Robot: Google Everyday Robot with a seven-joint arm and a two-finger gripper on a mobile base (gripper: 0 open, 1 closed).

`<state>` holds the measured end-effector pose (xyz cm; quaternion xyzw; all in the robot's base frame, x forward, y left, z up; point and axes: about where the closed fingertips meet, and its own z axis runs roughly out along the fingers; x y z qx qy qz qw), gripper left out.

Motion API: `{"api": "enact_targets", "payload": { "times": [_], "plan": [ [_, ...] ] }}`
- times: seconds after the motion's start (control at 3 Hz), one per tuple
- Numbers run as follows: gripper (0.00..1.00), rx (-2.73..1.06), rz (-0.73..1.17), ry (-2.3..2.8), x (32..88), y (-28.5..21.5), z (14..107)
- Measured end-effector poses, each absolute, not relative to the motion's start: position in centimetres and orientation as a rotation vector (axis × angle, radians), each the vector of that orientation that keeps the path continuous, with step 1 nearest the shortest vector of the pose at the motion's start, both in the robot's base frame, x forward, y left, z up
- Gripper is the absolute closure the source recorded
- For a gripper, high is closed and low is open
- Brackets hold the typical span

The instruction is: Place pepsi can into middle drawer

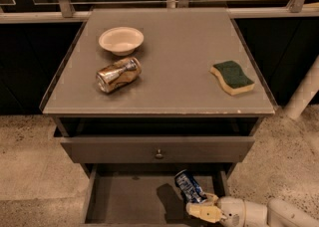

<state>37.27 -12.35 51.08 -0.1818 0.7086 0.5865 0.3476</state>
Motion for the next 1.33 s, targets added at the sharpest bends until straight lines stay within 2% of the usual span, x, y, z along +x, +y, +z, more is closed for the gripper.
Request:
{"api": "enact_targets", "payload": {
  "times": [0.67, 1.0, 1.33],
  "plan": [
    [1.0, -0.517, 1.447, 2.036, 41.6, -11.7, 43.5],
    [0.81, -0.527, 1.448, 2.039, 41.8, -11.4, 43.4],
    [0.58, -0.527, 1.448, 2.039, 41.8, -11.4, 43.4]
  ]
}}
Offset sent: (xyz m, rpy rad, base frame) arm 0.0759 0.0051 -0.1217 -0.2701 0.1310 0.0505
